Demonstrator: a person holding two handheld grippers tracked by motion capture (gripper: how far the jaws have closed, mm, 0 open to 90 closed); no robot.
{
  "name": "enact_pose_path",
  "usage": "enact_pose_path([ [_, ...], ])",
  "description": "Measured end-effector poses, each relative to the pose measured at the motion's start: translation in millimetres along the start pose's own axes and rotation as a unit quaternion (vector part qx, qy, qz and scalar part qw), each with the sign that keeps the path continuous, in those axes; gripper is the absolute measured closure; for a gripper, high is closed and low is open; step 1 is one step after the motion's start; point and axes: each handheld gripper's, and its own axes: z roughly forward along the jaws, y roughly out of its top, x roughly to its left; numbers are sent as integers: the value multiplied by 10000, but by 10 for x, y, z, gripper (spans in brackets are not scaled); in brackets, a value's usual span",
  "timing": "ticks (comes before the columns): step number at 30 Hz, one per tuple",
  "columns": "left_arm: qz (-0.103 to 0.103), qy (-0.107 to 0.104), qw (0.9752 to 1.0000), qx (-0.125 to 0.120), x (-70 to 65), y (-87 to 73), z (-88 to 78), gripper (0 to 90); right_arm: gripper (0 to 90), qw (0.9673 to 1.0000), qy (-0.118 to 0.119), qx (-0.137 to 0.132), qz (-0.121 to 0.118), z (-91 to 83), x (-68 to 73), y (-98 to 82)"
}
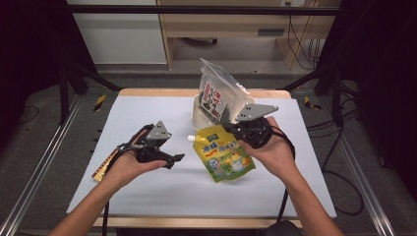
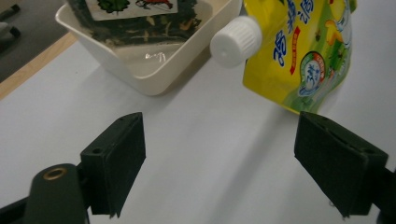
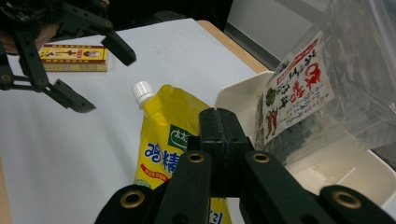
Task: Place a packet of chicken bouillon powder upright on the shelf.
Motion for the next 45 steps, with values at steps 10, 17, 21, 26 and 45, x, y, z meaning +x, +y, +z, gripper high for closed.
enact_pose_path([
  [10, 274, -288, 9992, 76, -66, 277, 107, 217, 900, 9997, 129, -21, -185, -24, 134, 60],
  [17, 443, -577, 9969, 316, -55, 393, 182, 305, 900, 9995, 198, -23, -247, -39, 164, 75],
  [21, 480, -639, 9961, 380, -59, 420, 217, 344, 900, 9994, 218, -30, -269, -48, 177, 81],
  [26, 517, -743, 9946, 510, -38, 429, 278, 547, 900, 9992, 245, -15, -320, -65, 176, 90],
  [45, 1206, -555, 9878, 818, 14, 694, -111, 698, 900, 9995, 180, 15, -273, -44, 100, 18],
])
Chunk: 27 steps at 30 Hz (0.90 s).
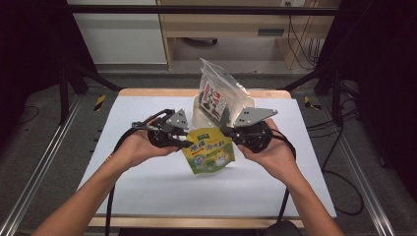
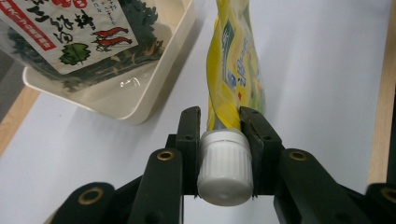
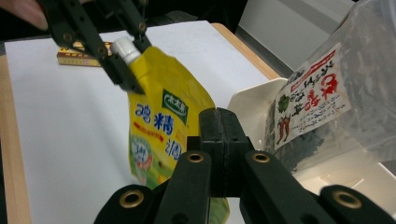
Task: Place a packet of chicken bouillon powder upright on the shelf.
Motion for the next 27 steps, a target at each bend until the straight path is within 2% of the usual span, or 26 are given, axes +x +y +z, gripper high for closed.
enact_pose_path([
  [6, 187, 27, 9997, 139, -5, -20, -3, 699, 900, 9998, 130, 128, 7, 93, -12, -51],
  [10, 316, 44, 9993, 193, -47, -28, 19, 700, 805, 9994, 190, 298, -10, 145, -29, -115],
  [11, 302, 39, 9994, 175, -48, -34, 18, 700, 768, 9994, 154, 323, -34, 150, -36, -131],
  [12, 292, 35, 9994, 182, -48, -40, 18, 700, 669, 9992, 165, 366, -88, 155, -58, -156],
  [14, 289, 31, 9994, 160, -41, -54, 17, 700, 539, 9990, 195, 399, -79, 164, -76, -175],
  [15, 289, 31, 9994, 160, -41, -54, 17, 700, 539, 9990, 195, 399, -79, 164, -76, -175],
  [16, 285, 32, 9995, 148, -41, -55, 18, 700, 502, 9988, 183, 438, -101, 171, -82, -178],
  [17, 288, 22, 9995, 141, -42, -52, 18, 700, 399, 9982, 208, 528, -205, 194, -97, -178],
  [18, 288, 22, 9995, 141, -42, -52, 18, 700, 399, 9982, 208, 528, -205, 194, -97, -178],
  [22, 328, 18, 9994, 98, -54, -40, 17, 700, 294, 9966, 229, 667, -414, 256, -105, -141],
  [25, 334, 10, 9994, 92, -56, -38, 16, 700, 276, 9959, 248, 733, -472, 286, -108, -115],
  [27, 349, 6, 9994, 86, -59, -38, 16, 700, 250, 9946, 374, 781, -565, 318, -111, -94],
])
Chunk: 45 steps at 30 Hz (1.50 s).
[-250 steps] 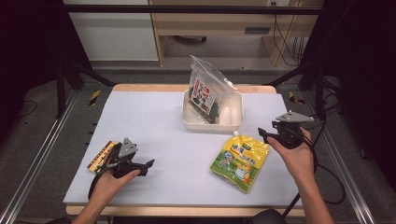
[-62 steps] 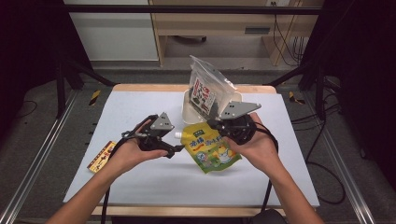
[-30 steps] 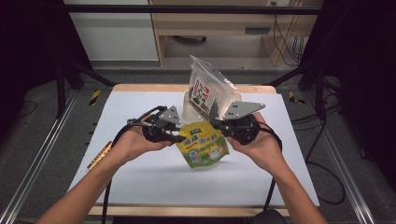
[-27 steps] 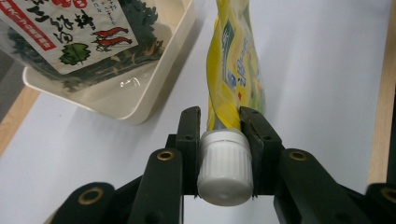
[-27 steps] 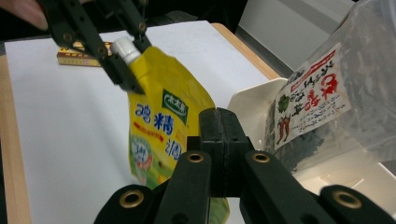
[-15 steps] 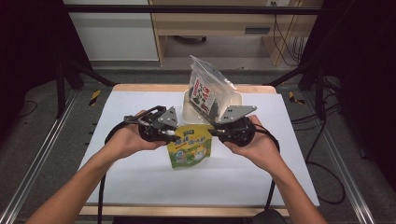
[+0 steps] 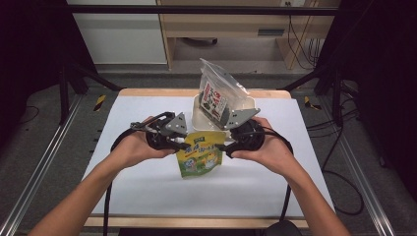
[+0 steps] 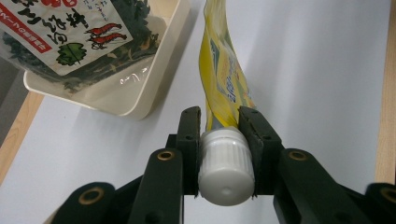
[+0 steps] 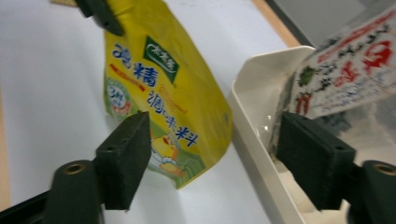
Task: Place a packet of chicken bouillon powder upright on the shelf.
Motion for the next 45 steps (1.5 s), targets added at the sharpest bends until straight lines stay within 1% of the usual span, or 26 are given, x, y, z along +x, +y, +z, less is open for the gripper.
enact_pose_path([
  [3, 2, -5, 10000, -17, -3, 0, 0, 700, 291, 9999, 71, 100, -77, 57, -17, 41],
  [5, 17, -10, 10000, -28, -10, 3, 0, 700, 350, 9998, 127, 116, -120, 101, -36, 65],
  [6, 34, -16, 10000, -43, -18, 8, 0, 700, 418, 9996, 203, 157, -142, 147, -54, 93],
  [9, 76, -12, 10000, -35, -23, 11, -4, 699, 449, 9992, 278, 202, -192, 202, -63, 122],
  [11, 103, -12, 9999, -25, -23, 10, -5, 699, 527, 9985, 397, 290, -231, 270, -71, 159],
  [17, 104, -12, 9999, -76, -28, 1, -1, 699, 634, 9973, 546, 412, -255, 337, -58, 203],
  [18, 112, -19, 9999, -68, -27, 1, -3, 699, 687, 9968, 616, 425, -263, 346, -53, 217],
  [20, 112, -20, 9999, -86, -28, -2, -2, 699, 722, 9966, 651, 438, -248, 352, -45, 227],
  [21, 124, -6, 9999, -67, -25, -5, -3, 698, 813, 9957, 711, 526, -275, 359, -39, 249],
  [24, 76, 52, 9999, -97, -12, -36, 0, 693, 859, 9950, 772, 568, -293, 359, -33, 264],
  [25, 28, 67, 9999, -146, -5, -49, -6, 679, 881, 9944, 806, 591, -329, 355, -29, 267],
  [26, -34, 99, 9997, -207, 3, -62, -18, 617, 899, 9943, 812, 606, -335, 352, -24, 270],
  [27, -96, 163, 9995, -262, 13, -75, -35, 461, 900, 9941, 814, 674, -249, 322, -11, 275],
  [28, -301, 302, 9981, -444, 30, -115, -76, 415, 900, 9941, 825, 680, -199, 301, -9, 274],
  [29, -301, 302, 9981, -444, 30, -115, -76, 376, 900, 9941, 825, 680, -199, 301, -9, 274],
  [30, -399, 360, 9971, -530, 41, -141, -103, 376, 900, 9942, 792, 707, -177, 272, -8, 273],
  [31, -537, 424, 9956, -635, 43, -168, -123, 307, 900, 9948, 682, 755, -102, 204, -7, 267],
  [32, -657, 490, 9939, -734, 40, -199, -142, 307, 900, 9948, 682, 755, -102, 204, -7, 267],
  [33, -812, 537, 9920, -801, 34, -267, -177, 264, 900, 9951, 568, 811, 21, 124, -23, 247],
  [34, -812, 537, 9920, -801, 34, -267, -177, 247, 900, 9951, 568, 811, 21, 124, -23, 247],
  [35, -917, 561, 9908, -827, 23, -301, -180, 247, 900, 9951, 519, 831, 99, 78, -33, 233],
  [36, -1011, 613, 9894, -843, 3, -342, -175, 210, 900, 9951, 453, 835, 285, -32, -63, 187],
  [38, -1058, 672, 9889, -791, -28, -389, -161, 198, 900, 9949, 424, 845, 357, -73, -72, 170],
  [39, -1108, 724, 9883, -758, -45, -409, -150, 175, 900, 9944, 342, 838, 543, -175, -106, 122],
  [40, -1169, 773, 9872, -757, -66, -425, -138, 175, 900, 9944, 342, 838, 543, -175, -106, 122],
  [45, -1368, 946, 9835, -717, -179, -488, -36, 129, 900, 9917, 177, 807, 988, -404, -189, -7],
])
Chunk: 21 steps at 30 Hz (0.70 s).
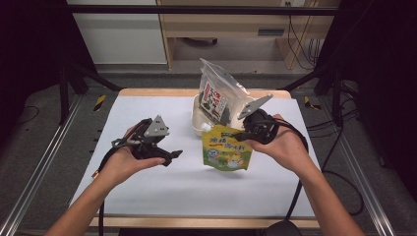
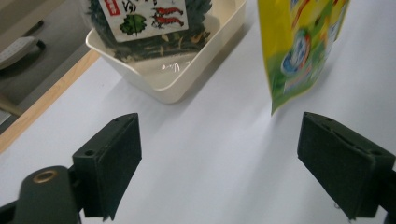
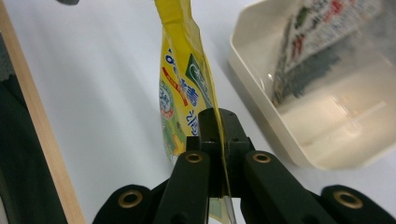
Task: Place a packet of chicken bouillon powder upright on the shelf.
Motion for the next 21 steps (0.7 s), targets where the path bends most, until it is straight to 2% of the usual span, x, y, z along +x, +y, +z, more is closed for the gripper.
enact_pose_path([
  [2, -230, 31, 9997, -23, -26, -62, 39, 121, 900, 9999, -78, 10, 124, -62, -35, -48],
  [6, -499, 238, 9985, 19, -61, -243, 133, 105, 900, 9985, -319, 136, 430, -202, -106, -142],
  [7, -499, 238, 9985, 19, -61, -243, 133, 105, 900, 9985, -319, 136, 430, -202, -106, -142],
  [10, -636, 364, 9973, 36, -71, -385, 196, 105, 900, 9972, -447, 164, 579, -279, -162, -188],
  [11, -684, 409, 9968, 29, -87, -475, 230, 105, 900, 9964, -547, 177, 617, -331, -186, -215],
  [13, -693, 418, 9967, 32, -95, -522, 248, 105, 900, 9959, -595, 182, 658, -357, -191, -225],
  [16, -801, 460, 9957, 93, -122, -718, 329, 105, 900, 9937, -762, 229, 785, -453, -220, -255],
  [21, -815, 575, 9948, 200, -130, -839, 357, 104, 900, 9911, -898, 207, 956, -550, -268, -283],
])
